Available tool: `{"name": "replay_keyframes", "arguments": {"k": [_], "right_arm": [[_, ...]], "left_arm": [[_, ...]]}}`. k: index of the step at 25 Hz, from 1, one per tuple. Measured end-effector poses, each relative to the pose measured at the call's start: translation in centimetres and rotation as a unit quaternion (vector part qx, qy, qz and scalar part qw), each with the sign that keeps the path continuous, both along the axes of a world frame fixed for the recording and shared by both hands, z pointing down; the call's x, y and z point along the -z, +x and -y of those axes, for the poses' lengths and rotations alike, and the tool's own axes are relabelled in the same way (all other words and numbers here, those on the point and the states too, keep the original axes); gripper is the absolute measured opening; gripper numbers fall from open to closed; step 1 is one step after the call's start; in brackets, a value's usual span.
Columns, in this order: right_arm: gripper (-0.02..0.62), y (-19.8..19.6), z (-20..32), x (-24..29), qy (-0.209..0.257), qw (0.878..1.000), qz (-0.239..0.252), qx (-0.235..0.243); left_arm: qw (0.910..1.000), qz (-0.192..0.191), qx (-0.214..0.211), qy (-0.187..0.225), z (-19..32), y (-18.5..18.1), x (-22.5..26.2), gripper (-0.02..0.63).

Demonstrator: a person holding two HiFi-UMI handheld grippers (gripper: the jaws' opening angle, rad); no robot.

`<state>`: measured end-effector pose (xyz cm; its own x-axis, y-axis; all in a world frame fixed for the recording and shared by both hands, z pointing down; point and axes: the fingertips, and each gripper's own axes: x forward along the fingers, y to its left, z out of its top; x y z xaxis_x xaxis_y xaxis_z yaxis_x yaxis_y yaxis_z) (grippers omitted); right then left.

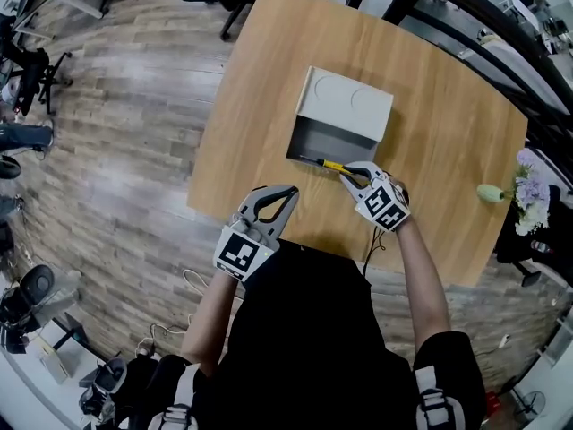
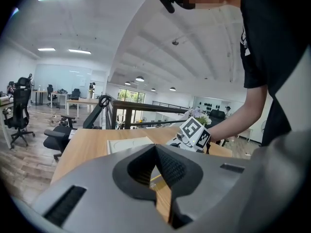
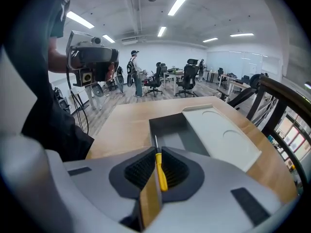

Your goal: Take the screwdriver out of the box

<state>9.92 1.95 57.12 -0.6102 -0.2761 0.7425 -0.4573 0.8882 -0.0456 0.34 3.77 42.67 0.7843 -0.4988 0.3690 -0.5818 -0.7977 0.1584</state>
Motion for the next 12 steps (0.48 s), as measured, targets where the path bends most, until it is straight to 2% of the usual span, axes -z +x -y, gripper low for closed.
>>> {"name": "replay_keyframes", "arguments": {"k": [4,12], "right_arm": [[0.031,0.5,0.8,-1.1,-0.004,1.0,-0.019,0.011],[0.032,0.7,1.4,-4.2,-0.046,0.996,-0.06,0.057]], "left_arm": [[0.9998,0.008,-0.016,-0.001,1.2,0.4,-0.8,0.021],[0.9993,0.001,-0.037,-0.004,2.4,1.5,-1.1,0.021]]}}
